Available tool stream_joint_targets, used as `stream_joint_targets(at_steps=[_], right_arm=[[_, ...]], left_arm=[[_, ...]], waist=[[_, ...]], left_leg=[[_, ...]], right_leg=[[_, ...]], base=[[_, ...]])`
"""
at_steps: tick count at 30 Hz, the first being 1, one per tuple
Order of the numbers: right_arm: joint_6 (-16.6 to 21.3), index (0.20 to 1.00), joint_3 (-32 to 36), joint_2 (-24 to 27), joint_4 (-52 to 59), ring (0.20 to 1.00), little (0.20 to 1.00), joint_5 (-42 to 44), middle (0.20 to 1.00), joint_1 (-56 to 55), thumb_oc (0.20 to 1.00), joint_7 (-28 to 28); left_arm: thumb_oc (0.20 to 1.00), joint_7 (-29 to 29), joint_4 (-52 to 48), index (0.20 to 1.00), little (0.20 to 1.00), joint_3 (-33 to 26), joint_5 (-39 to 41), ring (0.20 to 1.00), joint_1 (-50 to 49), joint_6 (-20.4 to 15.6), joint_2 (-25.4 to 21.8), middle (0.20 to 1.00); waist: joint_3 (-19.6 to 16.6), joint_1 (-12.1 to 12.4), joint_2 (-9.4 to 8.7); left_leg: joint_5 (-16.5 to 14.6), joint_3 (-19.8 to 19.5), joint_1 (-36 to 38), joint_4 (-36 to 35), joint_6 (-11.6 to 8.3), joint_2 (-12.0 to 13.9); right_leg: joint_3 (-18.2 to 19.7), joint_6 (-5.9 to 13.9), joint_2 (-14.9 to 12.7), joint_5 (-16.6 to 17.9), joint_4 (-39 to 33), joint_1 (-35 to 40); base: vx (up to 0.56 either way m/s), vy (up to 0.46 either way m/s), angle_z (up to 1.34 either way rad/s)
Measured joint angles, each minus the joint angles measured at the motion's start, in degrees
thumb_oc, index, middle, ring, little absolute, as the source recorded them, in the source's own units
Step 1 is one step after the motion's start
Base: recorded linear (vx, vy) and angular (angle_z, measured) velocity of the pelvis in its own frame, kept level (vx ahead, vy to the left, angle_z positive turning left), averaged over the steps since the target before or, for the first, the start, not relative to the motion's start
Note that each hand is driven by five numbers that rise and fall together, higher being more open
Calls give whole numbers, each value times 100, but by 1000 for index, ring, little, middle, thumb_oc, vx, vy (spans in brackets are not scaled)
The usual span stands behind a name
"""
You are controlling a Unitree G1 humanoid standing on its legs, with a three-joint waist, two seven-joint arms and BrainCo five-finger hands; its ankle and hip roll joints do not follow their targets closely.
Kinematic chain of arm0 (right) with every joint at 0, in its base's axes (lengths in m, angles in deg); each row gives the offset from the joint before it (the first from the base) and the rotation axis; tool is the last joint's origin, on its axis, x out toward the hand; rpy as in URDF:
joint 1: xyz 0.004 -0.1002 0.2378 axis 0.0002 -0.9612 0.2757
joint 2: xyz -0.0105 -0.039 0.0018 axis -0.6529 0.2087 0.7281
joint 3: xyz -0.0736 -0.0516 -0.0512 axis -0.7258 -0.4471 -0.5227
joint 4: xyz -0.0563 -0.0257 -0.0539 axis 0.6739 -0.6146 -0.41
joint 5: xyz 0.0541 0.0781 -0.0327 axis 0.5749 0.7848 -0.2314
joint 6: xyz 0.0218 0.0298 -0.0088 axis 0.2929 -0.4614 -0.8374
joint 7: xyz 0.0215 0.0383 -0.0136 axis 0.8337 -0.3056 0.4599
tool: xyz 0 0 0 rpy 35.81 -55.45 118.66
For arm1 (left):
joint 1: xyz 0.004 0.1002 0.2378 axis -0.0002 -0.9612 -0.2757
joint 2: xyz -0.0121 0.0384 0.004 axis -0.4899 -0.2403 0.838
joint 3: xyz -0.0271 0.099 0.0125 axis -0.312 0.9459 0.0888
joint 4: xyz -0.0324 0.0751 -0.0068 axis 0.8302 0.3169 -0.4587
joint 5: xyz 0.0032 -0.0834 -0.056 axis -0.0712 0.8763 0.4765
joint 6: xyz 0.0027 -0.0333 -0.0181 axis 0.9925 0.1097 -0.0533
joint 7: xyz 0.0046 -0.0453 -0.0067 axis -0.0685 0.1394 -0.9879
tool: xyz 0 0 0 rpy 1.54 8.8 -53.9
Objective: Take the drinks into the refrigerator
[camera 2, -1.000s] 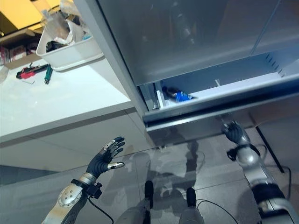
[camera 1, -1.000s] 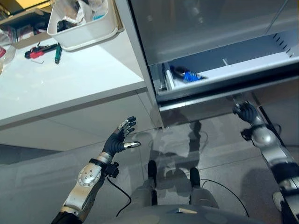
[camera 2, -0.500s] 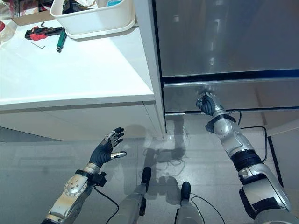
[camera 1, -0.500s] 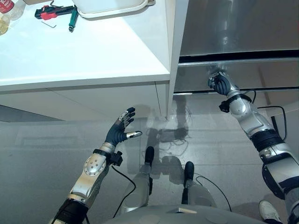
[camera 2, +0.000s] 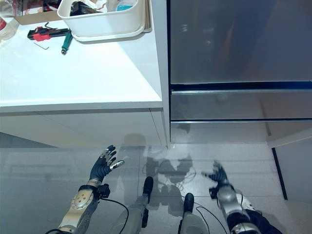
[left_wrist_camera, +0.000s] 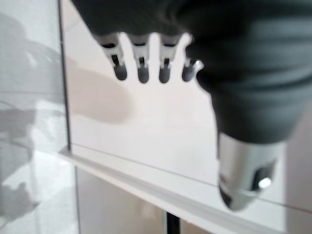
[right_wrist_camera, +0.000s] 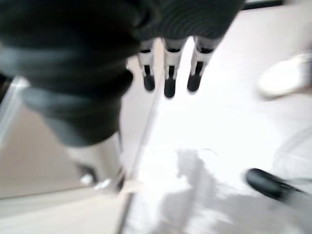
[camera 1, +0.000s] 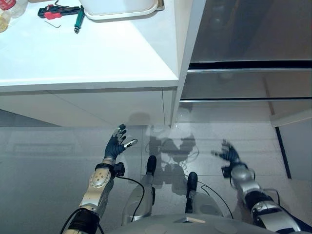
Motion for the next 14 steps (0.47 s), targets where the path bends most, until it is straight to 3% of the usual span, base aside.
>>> stream_joint_targets(at_steps=[5,9,11,14], right_arm=[[-71,1000,9,-190,-1334,1000,1000,53,1000,-188,1000,171],[-74,1000,21,-230,-1397,1000,1000,53,1000,-467,1000,209],[-76,1000,-44,-236,-1386,1000,1000,40,1000,-470,1000,206],[-75,1000,-116,-259,-1380,1000,1000,-9,1000,-529,1000,195]], left_arm=[[1000,-54,2136,1000,1000,-6,-206,1000,512,234,158,1000],[1000,-258,3429,1000,1000,-157,-648,1000,520,401,216,1000],[1000,-349,4139,1000,1000,-295,-834,1000,683,504,329,1000],[1000,-382,4378,1000,1000,-271,-1146,1000,580,566,395,1000]], waist=[[-288,-21,-139],[-701,-165,-309],[-798,-188,-331],[-1088,-182,-315]], left_leg=[[-104,50,214,-5,-26,49],[-214,95,385,-28,-10,59],[-253,111,539,-25,-5,54],[-320,198,645,-31,-4,70]], right_leg=[[50,-21,30,-66,-1,192],[78,-53,20,-139,-8,346],[85,-54,20,-156,-6,493],[152,-66,20,-210,-8,546]], base=[[90,-5,-5],[99,-15,-4],[101,-20,-3],[96,-26,-12]])
